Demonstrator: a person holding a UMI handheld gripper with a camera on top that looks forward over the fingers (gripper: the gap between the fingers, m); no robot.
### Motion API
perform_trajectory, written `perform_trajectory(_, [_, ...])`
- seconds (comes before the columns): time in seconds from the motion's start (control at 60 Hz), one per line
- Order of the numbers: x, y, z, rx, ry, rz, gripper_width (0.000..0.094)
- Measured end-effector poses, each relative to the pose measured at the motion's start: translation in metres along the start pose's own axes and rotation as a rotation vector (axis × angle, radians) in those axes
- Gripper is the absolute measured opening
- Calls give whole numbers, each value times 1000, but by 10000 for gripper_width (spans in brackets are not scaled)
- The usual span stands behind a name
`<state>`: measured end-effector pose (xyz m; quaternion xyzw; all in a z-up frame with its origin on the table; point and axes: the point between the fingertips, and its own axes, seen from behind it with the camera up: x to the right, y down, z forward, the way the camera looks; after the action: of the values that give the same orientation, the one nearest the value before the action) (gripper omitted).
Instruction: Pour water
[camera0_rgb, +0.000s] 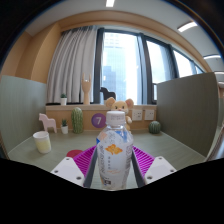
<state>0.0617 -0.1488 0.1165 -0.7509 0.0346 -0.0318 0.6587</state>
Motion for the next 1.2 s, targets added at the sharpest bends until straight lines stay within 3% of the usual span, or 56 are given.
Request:
perform_trajectory(0.05, [3, 0, 5, 0, 12, -9, 546])
perform_trajectory(0.3, [2, -3, 9, 48, 33, -20, 354])
perform_trajectory(0.6, [-4, -6, 16, 27, 25, -71, 352])
perform_trajectory(0.783, [-31, -29, 51, 29, 16, -336, 350])
perform_trajectory(0.967, [-93, -60, 95, 82, 1, -771, 350])
perform_trajectory(1.2, [-180, -87, 129, 219, -1, -1323, 354])
